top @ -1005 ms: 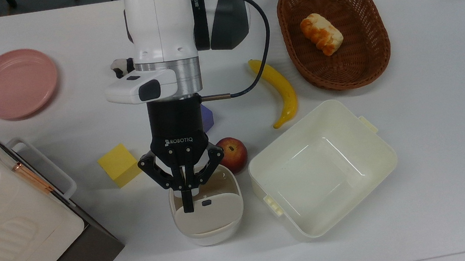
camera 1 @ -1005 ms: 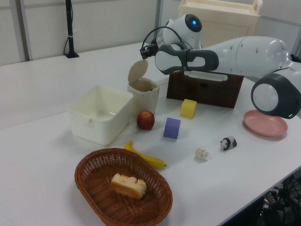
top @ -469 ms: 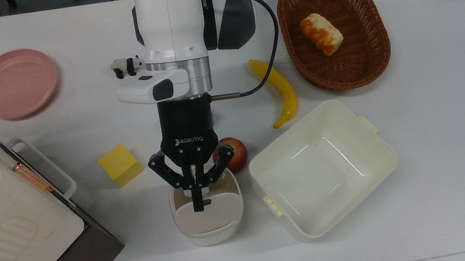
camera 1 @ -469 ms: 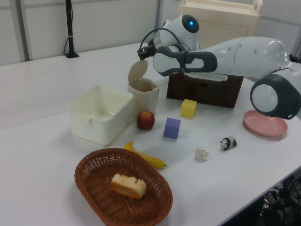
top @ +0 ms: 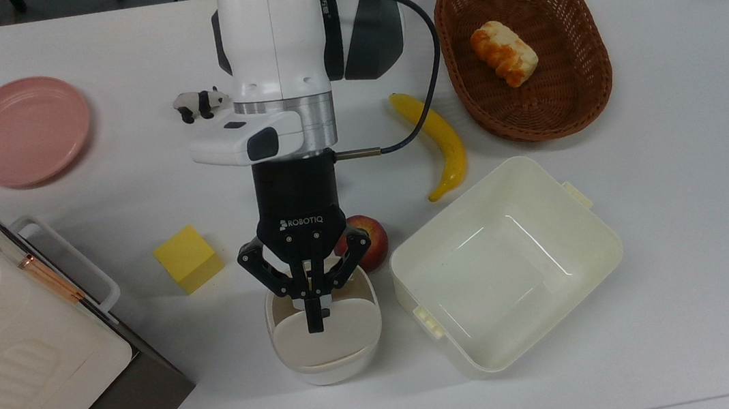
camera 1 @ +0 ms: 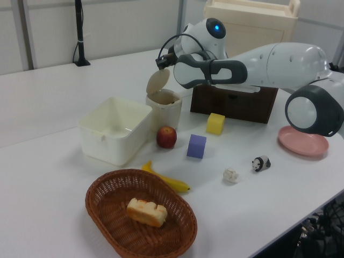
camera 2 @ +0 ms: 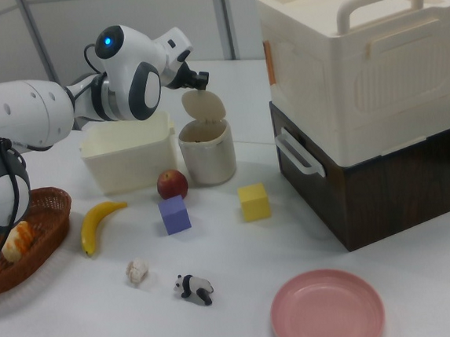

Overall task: Close the trash can
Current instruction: 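Press the lid down with the gripper until it sits flat on the can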

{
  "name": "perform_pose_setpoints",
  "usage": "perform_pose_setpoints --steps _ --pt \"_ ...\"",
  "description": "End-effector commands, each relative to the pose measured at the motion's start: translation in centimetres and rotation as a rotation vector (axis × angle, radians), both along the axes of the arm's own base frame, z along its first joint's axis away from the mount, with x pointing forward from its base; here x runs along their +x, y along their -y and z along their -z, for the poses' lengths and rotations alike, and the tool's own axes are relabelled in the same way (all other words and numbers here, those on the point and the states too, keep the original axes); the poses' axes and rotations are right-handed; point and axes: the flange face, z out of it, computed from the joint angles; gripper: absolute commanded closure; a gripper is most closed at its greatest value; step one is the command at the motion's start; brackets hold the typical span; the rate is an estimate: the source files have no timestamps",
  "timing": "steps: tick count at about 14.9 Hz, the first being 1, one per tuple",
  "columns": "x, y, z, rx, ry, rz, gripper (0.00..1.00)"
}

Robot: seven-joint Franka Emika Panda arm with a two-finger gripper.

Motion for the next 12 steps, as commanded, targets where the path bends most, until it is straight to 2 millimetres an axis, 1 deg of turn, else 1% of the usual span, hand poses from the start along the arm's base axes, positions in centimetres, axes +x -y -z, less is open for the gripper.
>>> perform_pose_setpoints --steps 1,3,7,9,10,11,12 --pt "0.1 -0.2 1.2 -0.036 0.002 -0.011 0.99" --pt "0.0 -0.1 1.3 -0.037 -0.001 -0.011 0.99" --pt "-0.8 0.0 1.8 -0.040 -0.026 -0.015 0.99" --pt "-1.0 0.0 1.7 -0.042 -0.028 -0.017 0.99" --pt "-1.5 0.1 1.5 -0.043 -0.035 -0.018 0.99" --pt "-1.8 0.2 1.8 -0.046 -0.044 -0.019 0.99" --pt "-1.9 0.2 1.5 -0.048 -0.041 -0.021 0.99"
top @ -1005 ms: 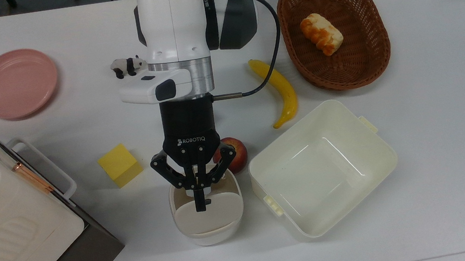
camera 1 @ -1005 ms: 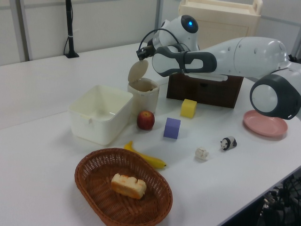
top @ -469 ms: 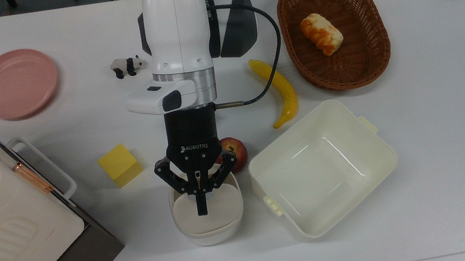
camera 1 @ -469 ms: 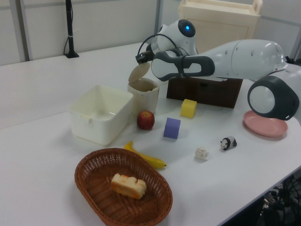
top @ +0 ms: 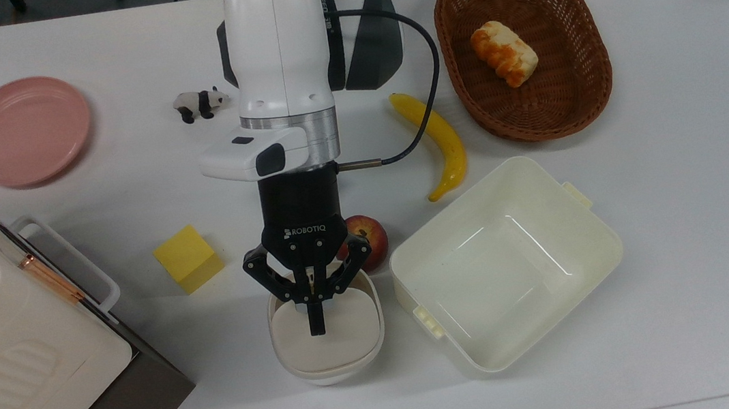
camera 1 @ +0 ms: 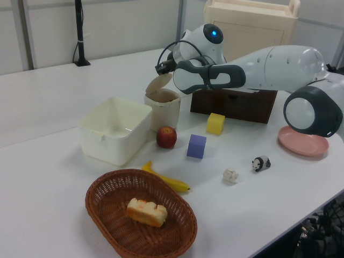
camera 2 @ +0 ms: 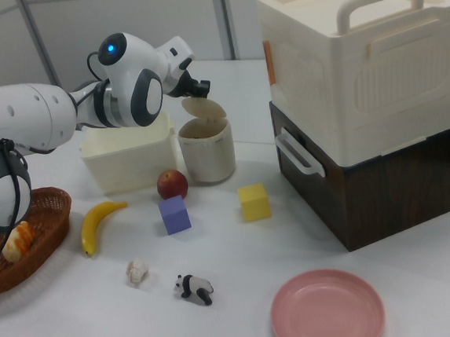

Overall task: Close the trash can
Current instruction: 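Press the lid down with the gripper until it sits flat on the can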

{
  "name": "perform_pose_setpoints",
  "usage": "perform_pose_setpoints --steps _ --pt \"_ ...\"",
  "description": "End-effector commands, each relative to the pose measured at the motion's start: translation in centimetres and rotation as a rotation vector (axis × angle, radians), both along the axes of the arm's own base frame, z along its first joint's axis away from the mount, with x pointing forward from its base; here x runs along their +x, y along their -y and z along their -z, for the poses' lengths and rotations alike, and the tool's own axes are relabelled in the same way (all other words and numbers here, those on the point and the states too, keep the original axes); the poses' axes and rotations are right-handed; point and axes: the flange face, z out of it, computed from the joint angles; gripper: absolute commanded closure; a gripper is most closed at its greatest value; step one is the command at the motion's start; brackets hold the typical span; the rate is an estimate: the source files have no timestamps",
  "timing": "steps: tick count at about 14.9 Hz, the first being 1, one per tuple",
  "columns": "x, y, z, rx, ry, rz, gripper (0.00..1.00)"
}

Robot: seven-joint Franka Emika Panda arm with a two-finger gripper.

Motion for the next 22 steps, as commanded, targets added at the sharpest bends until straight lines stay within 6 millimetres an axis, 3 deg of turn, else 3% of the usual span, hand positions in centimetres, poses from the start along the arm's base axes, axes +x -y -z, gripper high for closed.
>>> perform_pose_setpoints --steps 1,10,22 --pt "-1.9 0.2 -0.2 -0.033 -0.015 -0.019 0.99" --pt "-5.0 0.1 -0.6 -0.050 -0.055 -0.043 0.99" --pt "-6.1 0.2 2.4 -0.077 -0.121 -0.070 0.99"
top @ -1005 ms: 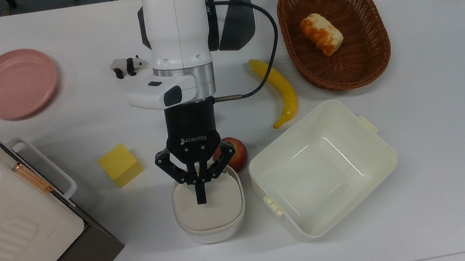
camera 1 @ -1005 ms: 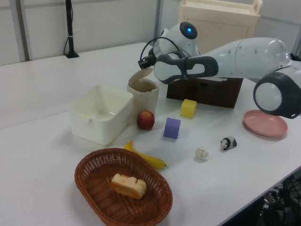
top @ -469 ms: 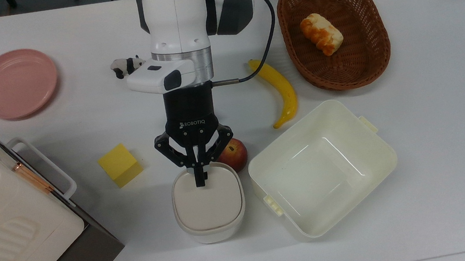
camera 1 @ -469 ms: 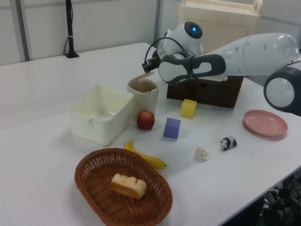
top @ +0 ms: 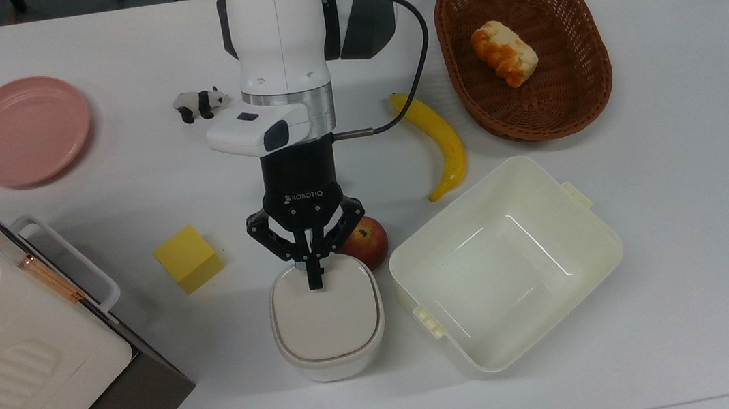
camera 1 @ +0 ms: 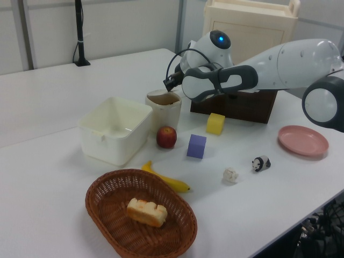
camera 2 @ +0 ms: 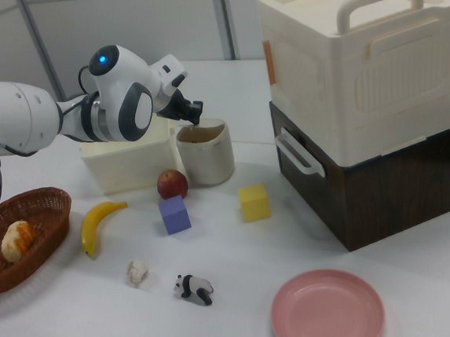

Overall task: Close the trash can
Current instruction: 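Press the lid down with the gripper until it sits flat on the can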

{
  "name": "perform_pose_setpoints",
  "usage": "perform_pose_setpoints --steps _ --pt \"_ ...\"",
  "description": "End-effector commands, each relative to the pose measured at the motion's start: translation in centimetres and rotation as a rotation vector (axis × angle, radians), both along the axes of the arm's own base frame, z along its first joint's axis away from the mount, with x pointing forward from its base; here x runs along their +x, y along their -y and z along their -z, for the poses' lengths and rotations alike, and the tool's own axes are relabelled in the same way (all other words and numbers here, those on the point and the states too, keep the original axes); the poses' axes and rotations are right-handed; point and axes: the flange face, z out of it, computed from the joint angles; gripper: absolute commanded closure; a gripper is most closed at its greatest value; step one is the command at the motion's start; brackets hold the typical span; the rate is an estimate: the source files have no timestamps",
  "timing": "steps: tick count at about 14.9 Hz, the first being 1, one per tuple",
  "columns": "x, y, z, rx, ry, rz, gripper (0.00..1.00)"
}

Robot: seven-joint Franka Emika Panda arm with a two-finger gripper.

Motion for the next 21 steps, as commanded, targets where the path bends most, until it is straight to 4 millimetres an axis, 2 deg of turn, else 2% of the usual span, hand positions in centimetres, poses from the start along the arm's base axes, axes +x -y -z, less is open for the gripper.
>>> perform_pose_setpoints --steps 1,12,18,21 --pt "-1.7 0.0 0.4 -0.033 -0.014 -0.032 0.99" --pt "-3.1 -0.1 2.1 -0.035 -0.060 -0.037 0.99" --pt "-3.1 0.1 2.7 -0.047 -0.069 -0.047 0.99" --pt "-2.7 0.1 4.1 -0.048 -0.085 -0.049 0.99"
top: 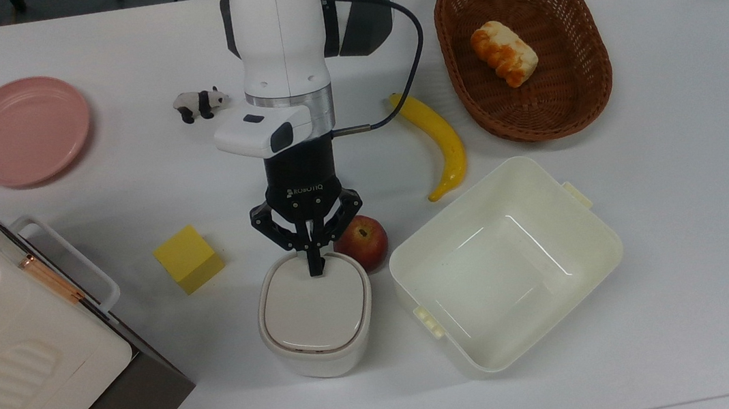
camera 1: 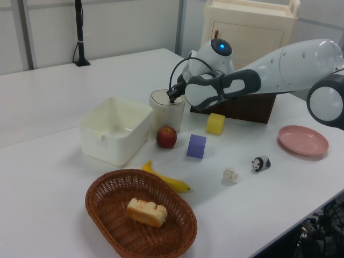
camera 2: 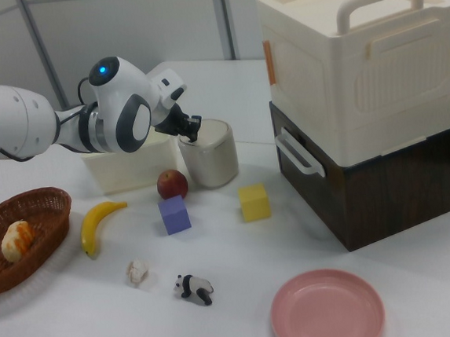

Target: Close the trash can

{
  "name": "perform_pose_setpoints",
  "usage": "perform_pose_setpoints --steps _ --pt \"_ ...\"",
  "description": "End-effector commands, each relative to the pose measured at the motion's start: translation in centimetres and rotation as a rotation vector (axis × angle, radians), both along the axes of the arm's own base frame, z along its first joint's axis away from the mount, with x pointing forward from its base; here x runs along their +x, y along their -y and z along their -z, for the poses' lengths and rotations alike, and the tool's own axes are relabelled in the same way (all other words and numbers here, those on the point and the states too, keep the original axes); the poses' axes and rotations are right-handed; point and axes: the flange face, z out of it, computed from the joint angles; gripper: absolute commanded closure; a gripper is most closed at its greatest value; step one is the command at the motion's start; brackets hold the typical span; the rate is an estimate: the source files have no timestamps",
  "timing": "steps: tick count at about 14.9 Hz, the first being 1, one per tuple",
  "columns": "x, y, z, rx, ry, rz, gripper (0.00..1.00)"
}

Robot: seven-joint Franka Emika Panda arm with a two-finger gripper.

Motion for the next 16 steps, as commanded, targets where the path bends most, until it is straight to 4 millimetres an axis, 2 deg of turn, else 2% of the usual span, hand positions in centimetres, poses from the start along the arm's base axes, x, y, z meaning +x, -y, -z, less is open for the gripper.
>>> perform_pose_setpoints --steps 1,4,7,9,12,14,16 --pt "-0.7 0.0 2.3 -0.024 -0.026 -0.024 0.99" --pt "0.0 -0.1 3.5 -0.032 -0.034 -0.030 0.99" --pt "0.0 0.0 2.6 -0.039 -0.021 -0.032 0.99" --pt "-0.3 0.6 -0.4 -0.024 0.018 -0.013 0.99" --pt "-1.6 1.0 -7.0 0.007 0.102 0.013 1.00" --pt "-3.0 1.1 -10.7 0.052 0.127 0.039 1.00" --pt "-4.8 1.0 -13.7 0.063 0.064 0.046 1.00"
